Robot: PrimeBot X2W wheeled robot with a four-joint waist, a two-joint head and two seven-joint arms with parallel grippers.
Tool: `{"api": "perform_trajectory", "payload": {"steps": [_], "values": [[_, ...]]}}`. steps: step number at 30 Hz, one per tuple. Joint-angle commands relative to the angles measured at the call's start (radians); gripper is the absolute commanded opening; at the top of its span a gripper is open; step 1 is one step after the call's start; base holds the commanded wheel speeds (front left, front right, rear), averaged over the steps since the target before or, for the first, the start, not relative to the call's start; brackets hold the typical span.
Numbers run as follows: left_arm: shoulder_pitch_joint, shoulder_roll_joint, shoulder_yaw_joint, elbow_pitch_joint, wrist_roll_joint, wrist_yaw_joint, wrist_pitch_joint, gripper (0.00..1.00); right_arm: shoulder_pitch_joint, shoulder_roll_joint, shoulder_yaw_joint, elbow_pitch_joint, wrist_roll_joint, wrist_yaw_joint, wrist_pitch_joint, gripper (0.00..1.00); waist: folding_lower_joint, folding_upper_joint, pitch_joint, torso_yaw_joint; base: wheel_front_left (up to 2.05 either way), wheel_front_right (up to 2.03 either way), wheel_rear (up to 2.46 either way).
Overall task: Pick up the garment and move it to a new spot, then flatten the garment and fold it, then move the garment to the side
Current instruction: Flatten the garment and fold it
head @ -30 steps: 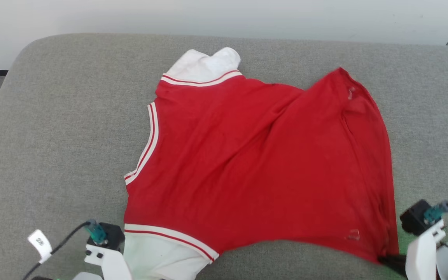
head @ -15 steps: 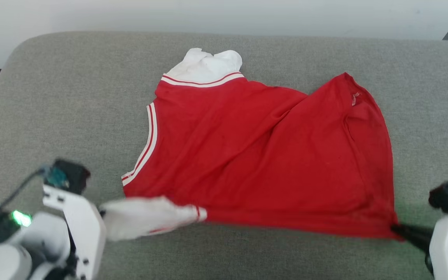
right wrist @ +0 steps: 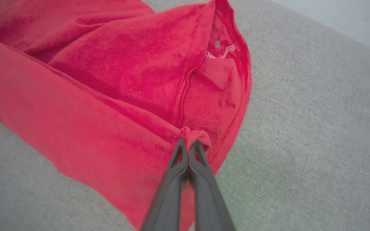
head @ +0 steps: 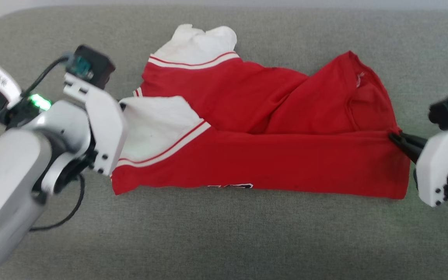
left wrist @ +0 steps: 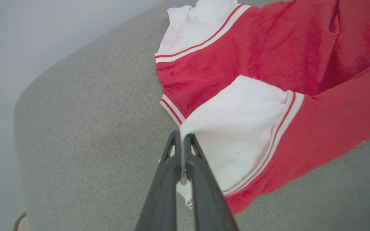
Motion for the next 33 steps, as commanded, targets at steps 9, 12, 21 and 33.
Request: {"api": "perform_trajectory", "payload": {"steps": [9, 12, 21, 33], "values": [[-0.133, -0.161, -0.057, 0.369, -0.018, -0.134, 0.005, 0.0, -0.193, 0.072, 0.118, 0.222, -0.042, 0.0, -0.038, 0.0, 0.0, 0.0, 0.08, -0.021, 0.0, 0.0, 0.0], [-0.154, -0.2, -0.07, 0.474, -0.026, -0.162, 0.013, 0.0, -0.235, 0.102, 0.159, 0.296, -0.028, 0.0, -0.039, 0.0, 0.0, 0.0, 0.093, -0.028, 0.0, 0.0, 0.0], [-0.189, -0.27, -0.062, 0.693, -0.064, -0.195, -0.015, 0.96, -0.304, 0.131, 0.255, 0.44, -0.019, -0.001, -0.047, 0.46, 0.0, 0.0, 0.09, -0.035, 0.0, 0.0, 0.0], [-0.165, -0.204, -0.023, 0.571, -0.092, -0.154, -0.004, 1.0, -0.265, 0.066, 0.176, 0.351, -0.026, 0.0, -0.218, 1.0, 0.0, 0.0, 0.027, -0.014, 0.0, 0.0, 0.0]]}}
